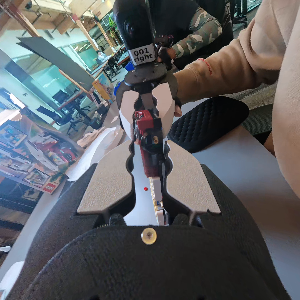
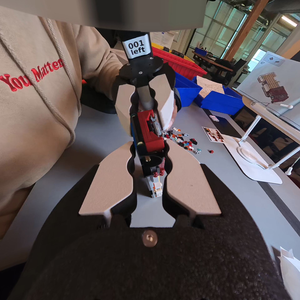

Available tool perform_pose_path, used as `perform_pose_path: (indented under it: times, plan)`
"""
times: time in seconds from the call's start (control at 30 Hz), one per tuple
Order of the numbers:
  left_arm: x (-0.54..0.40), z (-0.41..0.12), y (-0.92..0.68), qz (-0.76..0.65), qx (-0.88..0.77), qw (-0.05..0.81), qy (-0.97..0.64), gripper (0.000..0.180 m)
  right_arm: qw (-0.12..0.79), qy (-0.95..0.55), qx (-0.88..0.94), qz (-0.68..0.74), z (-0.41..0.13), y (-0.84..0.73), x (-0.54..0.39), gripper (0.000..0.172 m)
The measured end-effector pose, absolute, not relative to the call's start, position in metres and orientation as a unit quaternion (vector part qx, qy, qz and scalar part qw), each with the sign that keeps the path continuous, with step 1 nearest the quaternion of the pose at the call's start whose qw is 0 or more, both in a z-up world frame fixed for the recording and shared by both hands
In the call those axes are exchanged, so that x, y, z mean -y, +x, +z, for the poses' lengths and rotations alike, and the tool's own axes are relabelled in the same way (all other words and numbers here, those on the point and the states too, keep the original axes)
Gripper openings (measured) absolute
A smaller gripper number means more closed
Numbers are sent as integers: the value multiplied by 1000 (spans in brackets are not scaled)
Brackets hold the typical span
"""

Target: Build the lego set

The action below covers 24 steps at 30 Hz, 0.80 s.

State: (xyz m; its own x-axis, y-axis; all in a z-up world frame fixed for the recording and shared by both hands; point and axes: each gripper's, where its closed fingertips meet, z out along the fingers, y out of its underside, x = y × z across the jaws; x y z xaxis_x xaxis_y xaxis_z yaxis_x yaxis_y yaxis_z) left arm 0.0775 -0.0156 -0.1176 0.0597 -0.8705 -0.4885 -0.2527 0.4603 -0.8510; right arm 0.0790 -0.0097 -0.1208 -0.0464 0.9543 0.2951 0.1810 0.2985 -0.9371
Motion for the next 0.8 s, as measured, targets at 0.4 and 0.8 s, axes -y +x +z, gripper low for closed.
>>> perform_pose_path:
  times: [0.4,0.8]
  plan:
    - [18,-119,77,-238,-660,571,-426,30,509,-458,626,373,-122,73,13,33]
    - [25,-123,73,-265,-678,540,-423,27,499,-457,636,372,-127,69,20,34]
